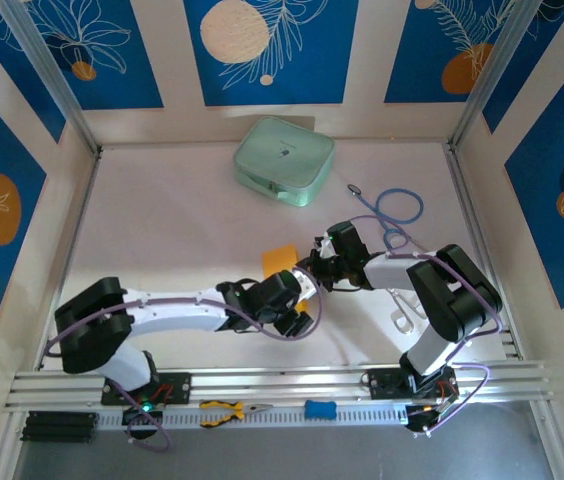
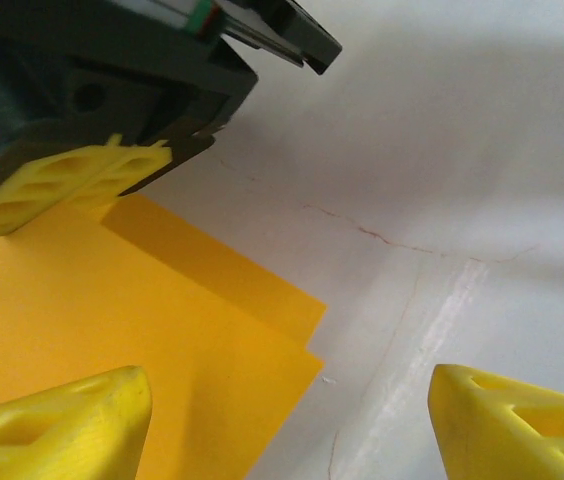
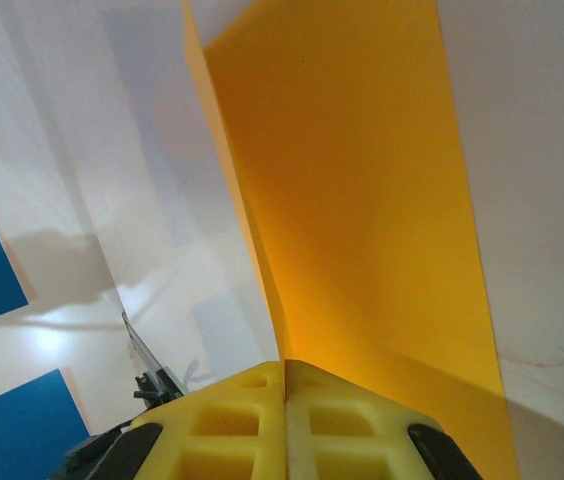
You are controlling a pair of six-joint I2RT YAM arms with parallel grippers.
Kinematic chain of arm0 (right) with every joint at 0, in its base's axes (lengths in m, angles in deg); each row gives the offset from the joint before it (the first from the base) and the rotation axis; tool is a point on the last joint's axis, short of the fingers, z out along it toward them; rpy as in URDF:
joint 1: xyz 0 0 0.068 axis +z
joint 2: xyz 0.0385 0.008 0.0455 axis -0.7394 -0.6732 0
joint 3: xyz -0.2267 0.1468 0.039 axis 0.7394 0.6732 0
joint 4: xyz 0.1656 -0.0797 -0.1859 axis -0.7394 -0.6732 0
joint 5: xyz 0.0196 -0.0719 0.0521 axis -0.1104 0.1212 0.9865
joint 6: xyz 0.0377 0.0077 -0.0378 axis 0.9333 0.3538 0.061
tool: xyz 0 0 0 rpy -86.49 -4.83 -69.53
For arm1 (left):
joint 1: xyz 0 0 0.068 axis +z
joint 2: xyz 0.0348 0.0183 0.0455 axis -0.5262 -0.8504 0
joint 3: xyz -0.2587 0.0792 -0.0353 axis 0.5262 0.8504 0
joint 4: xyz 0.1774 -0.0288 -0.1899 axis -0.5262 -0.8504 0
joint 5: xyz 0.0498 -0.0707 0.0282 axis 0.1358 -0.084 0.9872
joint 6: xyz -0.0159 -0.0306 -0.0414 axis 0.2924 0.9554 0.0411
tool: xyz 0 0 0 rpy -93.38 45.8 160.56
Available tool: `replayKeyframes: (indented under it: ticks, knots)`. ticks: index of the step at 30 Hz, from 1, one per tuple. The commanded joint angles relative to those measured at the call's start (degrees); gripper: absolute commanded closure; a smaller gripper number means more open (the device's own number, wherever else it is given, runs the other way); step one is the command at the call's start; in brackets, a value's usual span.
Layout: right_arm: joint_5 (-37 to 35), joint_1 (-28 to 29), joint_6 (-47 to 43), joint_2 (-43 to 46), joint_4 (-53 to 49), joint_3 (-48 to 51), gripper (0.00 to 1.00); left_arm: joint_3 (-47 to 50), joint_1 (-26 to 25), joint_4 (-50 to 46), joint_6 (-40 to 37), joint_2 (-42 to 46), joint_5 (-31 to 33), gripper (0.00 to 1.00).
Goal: Fold a paper plane with a square sheet of paper (pick it up from the middle)
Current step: Fold the triangle a second time at the center of the table.
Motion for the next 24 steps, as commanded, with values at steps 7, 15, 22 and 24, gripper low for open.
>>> replayKeyframes:
  ticks: [7,15,22,24]
  knots:
    - [0.9,-0.1,1.1,-0.6,0.0,-0.3,0.92,-4.8,-3.6,-6.4,-1.5,-4.7,12.8,0.24]
    - [0.6,-0.1,1.0,-0.3,-0.6,-0.3,0.91,-4.1,-3.8,-6.0,-0.9,-3.8,12.4,0.50]
    - [0.3,-0.3,0.5,0.4,-1.4,0.2,0.86,-2.6,-3.8,-4.5,0.6,-1.8,10.1,0.81]
    - [-0.2,-0.5,-0.1,1.4,-2.6,0.1,0.83,-2.5,-3.6,-4.4,1.0,-1.6,9.7,0.89]
